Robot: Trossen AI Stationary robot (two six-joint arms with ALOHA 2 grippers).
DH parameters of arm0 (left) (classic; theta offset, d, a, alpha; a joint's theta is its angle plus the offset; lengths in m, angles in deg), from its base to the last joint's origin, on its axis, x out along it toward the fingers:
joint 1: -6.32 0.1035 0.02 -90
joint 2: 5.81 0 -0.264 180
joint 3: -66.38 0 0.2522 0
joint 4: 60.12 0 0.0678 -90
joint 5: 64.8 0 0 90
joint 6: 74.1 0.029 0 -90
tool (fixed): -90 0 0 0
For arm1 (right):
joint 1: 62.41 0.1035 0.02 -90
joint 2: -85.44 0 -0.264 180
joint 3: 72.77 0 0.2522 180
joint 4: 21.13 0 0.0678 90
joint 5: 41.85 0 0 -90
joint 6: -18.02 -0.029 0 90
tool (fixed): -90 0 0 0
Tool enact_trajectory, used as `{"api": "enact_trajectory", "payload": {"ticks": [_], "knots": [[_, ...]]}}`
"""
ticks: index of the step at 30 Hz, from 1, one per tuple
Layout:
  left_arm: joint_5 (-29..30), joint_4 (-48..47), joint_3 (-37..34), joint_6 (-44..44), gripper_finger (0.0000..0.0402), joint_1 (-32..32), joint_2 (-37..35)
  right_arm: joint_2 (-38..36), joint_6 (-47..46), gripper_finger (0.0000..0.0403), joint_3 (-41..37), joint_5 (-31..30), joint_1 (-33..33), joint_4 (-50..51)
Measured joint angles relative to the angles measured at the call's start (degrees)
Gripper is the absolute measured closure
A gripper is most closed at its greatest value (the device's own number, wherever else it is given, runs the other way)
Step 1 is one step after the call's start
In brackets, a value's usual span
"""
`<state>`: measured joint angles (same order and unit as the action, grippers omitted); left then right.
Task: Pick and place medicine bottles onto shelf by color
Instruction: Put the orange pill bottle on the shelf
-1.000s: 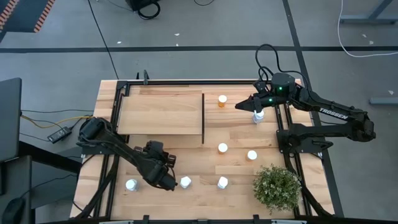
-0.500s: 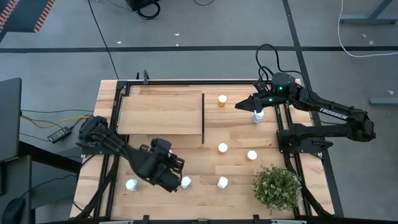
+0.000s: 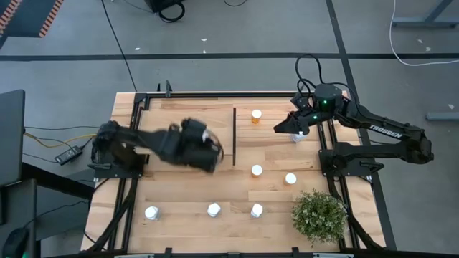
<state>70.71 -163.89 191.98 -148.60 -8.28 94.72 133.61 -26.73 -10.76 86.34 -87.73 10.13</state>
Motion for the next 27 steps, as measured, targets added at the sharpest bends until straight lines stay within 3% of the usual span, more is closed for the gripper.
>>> {"api": "enact_trajectory", "payload": {"ticks": [7,15,22,27], "knots": [[-2.4,0.0,0.0,18.0,0.0172,13.1,-3.9,-0.6,0.5,0.0177,0.0,0.5,0.0,-0.1],[-5.4,0.2,-2.5,33.3,0.0189,23.1,-8.3,-0.6,1.3,0.0177,0.0,0.3,0.0,-0.1],[-6.8,0.0,-19.0,27.9,0.0180,24.2,-24.9,-0.6,1.9,0.0177,0.0,-2.2,0.0,-0.1],[-7.1,0.3,-25.8,23.8,0.0189,24.2,-33.9,-0.6,1.9,0.0177,0.0,-6.2,0.0,-0.1]]}}
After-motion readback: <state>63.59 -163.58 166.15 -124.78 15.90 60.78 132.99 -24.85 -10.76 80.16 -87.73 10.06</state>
